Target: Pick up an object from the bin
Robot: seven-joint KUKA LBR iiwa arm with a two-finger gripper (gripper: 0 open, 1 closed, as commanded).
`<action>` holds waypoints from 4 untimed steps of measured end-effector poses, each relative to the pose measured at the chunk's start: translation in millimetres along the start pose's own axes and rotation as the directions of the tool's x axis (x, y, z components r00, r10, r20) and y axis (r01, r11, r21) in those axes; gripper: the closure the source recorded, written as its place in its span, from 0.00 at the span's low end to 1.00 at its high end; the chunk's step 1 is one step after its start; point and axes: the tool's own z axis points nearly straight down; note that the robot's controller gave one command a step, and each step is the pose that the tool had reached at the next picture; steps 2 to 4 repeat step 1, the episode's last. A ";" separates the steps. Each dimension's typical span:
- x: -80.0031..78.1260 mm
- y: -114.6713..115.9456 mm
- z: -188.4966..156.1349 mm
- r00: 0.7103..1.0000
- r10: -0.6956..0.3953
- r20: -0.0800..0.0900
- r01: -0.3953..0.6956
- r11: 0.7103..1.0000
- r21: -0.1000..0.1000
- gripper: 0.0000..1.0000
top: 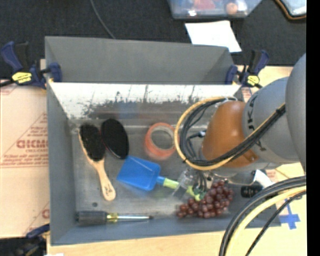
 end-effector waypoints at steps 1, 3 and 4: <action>-2.7 1.6 -39.5 1.000 -0.001 0.009 0.001 1.000 -0.006 1.00; -2.7 1.6 -39.5 1.000 -0.001 0.009 0.001 1.000 -0.006 1.00; -2.7 1.6 -39.5 1.000 -0.001 0.009 0.001 1.000 -0.006 1.00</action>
Offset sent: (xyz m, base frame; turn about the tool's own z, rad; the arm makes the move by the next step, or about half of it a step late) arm 0.0024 -0.0002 0.0621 -0.0002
